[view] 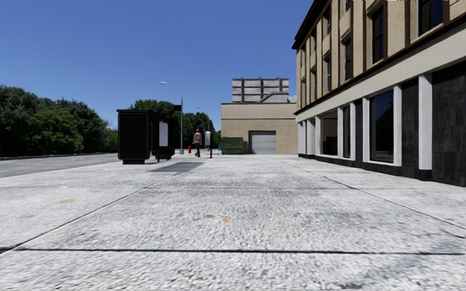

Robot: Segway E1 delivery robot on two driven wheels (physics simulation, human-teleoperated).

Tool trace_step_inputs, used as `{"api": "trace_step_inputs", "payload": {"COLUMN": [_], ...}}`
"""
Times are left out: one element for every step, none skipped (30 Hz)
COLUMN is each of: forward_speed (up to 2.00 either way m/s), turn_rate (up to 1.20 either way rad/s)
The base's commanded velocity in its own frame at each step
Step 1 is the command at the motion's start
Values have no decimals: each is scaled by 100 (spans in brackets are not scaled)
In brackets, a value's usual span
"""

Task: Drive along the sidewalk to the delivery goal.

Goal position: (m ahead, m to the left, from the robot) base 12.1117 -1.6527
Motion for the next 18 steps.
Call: {"api": "trace_step_inputs", "payload": {"forward_speed": [200,200,200,200,200,200,200,200,200,200,200,200,200,200,200,200,200,200], "turn_rate": [0,0,0,0,0,0,0,0,0,0,0,0,0,0,0,0,0,0]}}
